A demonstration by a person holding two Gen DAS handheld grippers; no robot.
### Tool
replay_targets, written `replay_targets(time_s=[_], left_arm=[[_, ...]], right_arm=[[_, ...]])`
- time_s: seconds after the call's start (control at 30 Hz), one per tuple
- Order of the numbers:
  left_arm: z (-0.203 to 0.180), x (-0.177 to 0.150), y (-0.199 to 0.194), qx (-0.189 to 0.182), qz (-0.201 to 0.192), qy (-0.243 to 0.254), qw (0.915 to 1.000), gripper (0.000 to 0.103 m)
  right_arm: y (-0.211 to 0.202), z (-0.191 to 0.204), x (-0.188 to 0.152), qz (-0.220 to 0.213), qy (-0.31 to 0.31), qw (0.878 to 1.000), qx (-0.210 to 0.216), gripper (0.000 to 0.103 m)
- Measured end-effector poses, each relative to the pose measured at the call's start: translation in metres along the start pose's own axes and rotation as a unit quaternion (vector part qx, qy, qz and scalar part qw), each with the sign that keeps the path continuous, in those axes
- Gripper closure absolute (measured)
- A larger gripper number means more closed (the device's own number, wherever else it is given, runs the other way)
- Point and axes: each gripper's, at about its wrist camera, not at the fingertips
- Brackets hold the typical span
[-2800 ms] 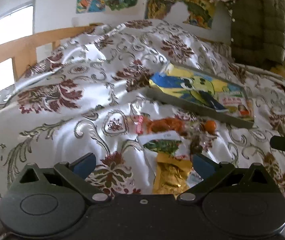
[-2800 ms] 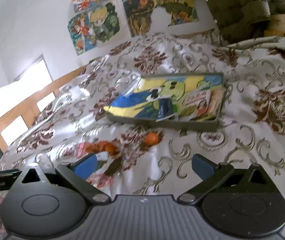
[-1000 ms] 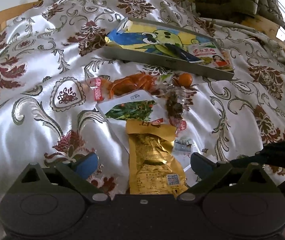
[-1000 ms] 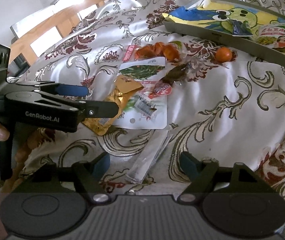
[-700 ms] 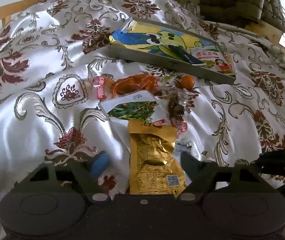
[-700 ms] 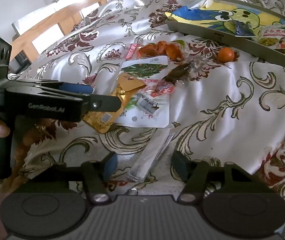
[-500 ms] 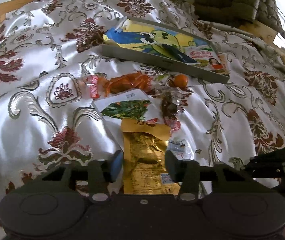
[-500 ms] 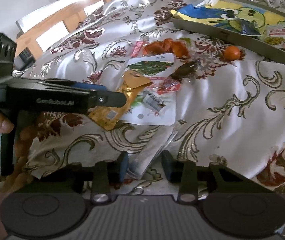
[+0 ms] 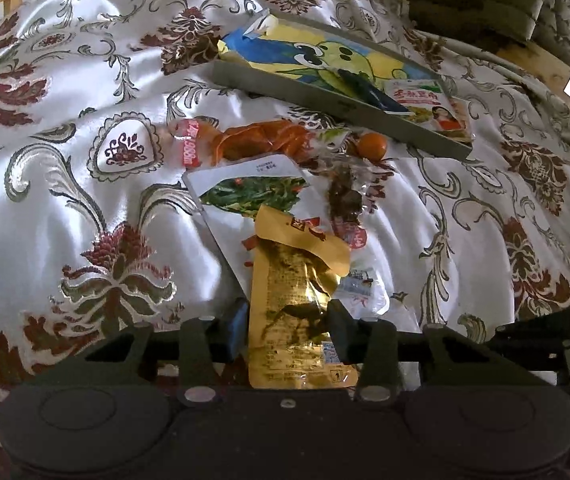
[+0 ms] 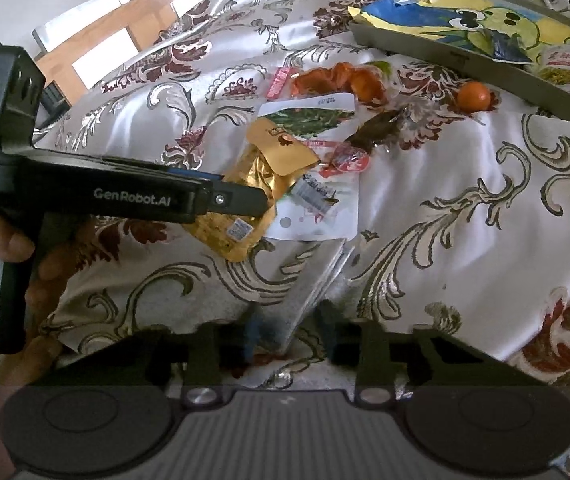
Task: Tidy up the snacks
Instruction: 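Lift the gold pouch with the left tool while the right tool lifts the clear stick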
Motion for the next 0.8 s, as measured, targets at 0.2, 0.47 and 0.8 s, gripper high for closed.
replay_targets(time_s=[0.2, 0.47, 0.8], left_arm=[[-0.006, 0.0, -0.004, 0.014, 0.0, 0.005, 0.9999, 0.062], [-0.014, -0.002, -0.006, 0.029, -0.004, 0.027, 0.9992, 0.062], [-0.016, -0.004, -0.001, 0.031, 0.0, 0.025, 0.9992, 0.058]], right_arm=[[-0.002, 0.0, 0.001, -0.014, -0.002, 1.0, 0.004, 0.084], [-0.003, 0.004, 0.001, -0.017, -0.013, 1.0, -0.004, 0.087], [0.0, 0.003, 0.002, -0.01, -0.013, 1.0, -0.003, 0.086]])
Point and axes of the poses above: each gripper's, at about its wrist camera, not at the fingertips, and y roughly the way its jaws point, z to its left, x to its top, and after that the axes turned 3 degrees about z, right-handed
